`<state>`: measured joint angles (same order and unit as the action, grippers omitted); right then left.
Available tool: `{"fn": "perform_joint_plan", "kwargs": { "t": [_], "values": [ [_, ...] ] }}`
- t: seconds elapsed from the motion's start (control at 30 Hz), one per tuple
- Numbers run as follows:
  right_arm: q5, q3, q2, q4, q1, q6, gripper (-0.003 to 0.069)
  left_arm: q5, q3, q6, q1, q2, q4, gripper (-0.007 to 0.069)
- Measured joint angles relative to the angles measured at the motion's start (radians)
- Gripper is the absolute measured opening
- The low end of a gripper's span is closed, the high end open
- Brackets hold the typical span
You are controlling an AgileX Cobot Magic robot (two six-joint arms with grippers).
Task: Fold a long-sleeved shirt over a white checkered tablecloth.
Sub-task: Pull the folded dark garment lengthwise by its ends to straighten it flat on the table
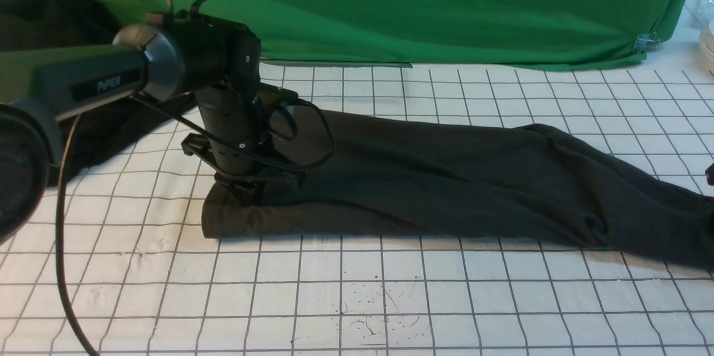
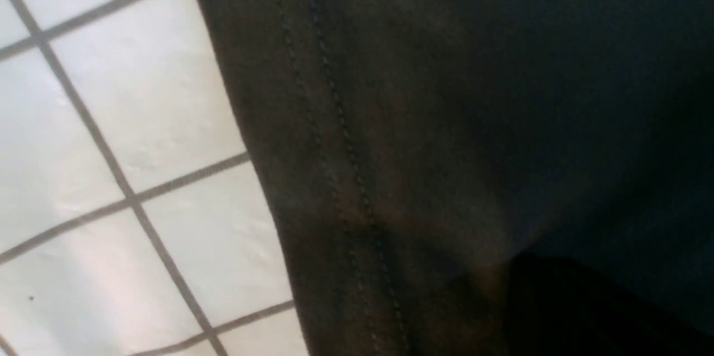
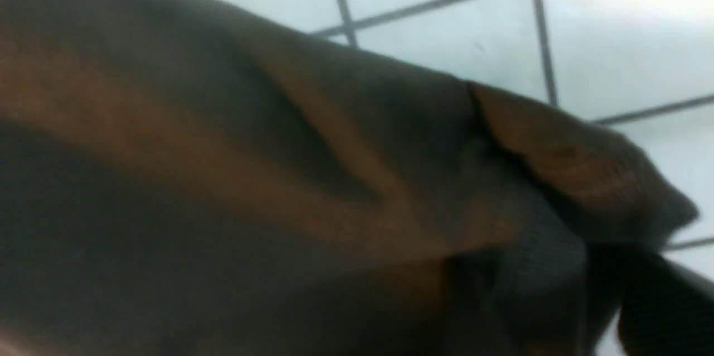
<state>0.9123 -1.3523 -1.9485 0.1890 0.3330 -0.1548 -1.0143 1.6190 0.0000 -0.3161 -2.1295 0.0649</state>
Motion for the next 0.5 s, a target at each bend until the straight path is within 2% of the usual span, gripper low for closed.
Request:
{"fn": "perform_joint_plan", "kwargs": {
  "t": [0.03,0.07,0.13,0.3,0.5],
  "values": [
    [0.005,-0.005,-0.004,0.026,0.000,-0.025,0.0155,0.000,0.000,0.000,0.000,0.000,0.000,-0.0003],
    [0.008,-0.009,-0.006,0.039,0.000,-0.041,0.0093,0.000,0.000,0.000,0.000,0.000,0.000,-0.0003],
    [0.012,-0.020,-0.007,0.050,0.000,-0.059,0.0037,0.000,0.000,0.000,0.000,0.000,0.000,-0.0003],
    [0.027,-0.078,-0.007,0.050,0.014,-0.076,0.0028,0.001,0.000,0.000,0.000,0.000,0.000,-0.0003],
    [0.064,-0.157,-0.010,-0.051,0.027,-0.047,0.0028,-0.001,0.000,0.000,0.000,0.000,-0.003,-0.0003]
  ]
}}
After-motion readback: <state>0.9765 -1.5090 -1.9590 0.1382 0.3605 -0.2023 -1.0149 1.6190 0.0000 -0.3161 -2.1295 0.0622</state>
